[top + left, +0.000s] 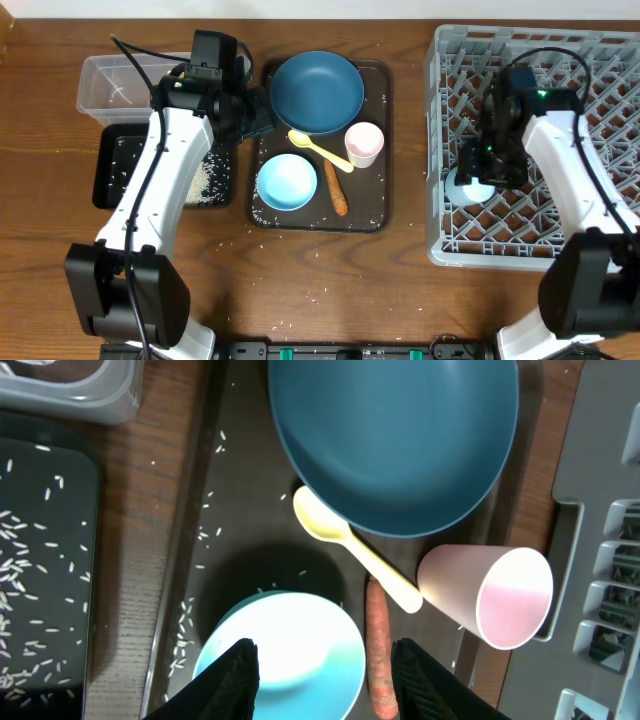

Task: Sort waste into correct bins and load items into the dishwasher rack
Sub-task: 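Grasp the pink cup with the left gripper and lift it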

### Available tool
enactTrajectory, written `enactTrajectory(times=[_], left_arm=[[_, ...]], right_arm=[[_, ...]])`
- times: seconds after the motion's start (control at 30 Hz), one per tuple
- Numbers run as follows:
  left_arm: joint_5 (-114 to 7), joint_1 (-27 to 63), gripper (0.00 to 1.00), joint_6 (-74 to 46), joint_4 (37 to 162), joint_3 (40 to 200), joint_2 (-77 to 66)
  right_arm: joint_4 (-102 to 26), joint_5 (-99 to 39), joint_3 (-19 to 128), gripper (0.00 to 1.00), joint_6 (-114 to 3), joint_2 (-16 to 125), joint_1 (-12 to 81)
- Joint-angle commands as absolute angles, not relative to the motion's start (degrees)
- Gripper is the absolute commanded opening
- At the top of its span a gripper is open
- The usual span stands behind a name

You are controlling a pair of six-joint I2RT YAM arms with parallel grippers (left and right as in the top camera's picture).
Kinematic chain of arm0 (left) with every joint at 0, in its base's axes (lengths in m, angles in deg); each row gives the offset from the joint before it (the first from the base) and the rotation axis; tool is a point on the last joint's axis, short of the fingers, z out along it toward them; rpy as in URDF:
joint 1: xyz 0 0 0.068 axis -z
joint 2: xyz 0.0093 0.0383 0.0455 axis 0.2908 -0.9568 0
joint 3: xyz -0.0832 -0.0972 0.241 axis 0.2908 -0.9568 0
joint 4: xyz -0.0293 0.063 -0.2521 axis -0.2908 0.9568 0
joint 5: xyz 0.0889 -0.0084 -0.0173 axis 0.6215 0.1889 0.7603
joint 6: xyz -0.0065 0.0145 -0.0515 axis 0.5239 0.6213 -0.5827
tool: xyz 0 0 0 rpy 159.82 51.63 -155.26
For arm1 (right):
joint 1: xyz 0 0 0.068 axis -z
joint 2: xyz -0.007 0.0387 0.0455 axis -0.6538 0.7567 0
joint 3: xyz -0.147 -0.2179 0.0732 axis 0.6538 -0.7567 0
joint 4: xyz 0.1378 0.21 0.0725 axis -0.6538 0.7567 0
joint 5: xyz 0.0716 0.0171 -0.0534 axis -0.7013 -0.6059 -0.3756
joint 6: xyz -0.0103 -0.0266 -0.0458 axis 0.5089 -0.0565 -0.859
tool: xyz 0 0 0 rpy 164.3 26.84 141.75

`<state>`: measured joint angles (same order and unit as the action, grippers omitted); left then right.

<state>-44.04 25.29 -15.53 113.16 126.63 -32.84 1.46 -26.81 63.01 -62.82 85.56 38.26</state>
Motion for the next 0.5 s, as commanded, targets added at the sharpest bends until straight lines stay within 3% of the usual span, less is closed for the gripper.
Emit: enactTrajectory(times=[0.0,0.17,0.3,0.47], left_arm=[[-43.50,25.79,0.46,-14.22,113.33,125.16,-33.08],[-43.48,28.11,0.46,-11.56,112.39,125.05,-33.12],[-43.45,31.60,0.46,-10.64,109.62,125.05,-33.12],[-40.52,37.11,0.54,-10.49,104.44,125.05,-34.45]], right_arm=[[2.14,-28.73,62.55,0.77,-63.97,88.12,36.82],[2.24,-28.73,63.98,0.97,-63.95,87.59,37.30],[5.39,-28.69,69.00,0.98,-64.06,86.08,37.50],[9.57,-28.27,77.57,0.98,-65.07,83.26,37.50]])
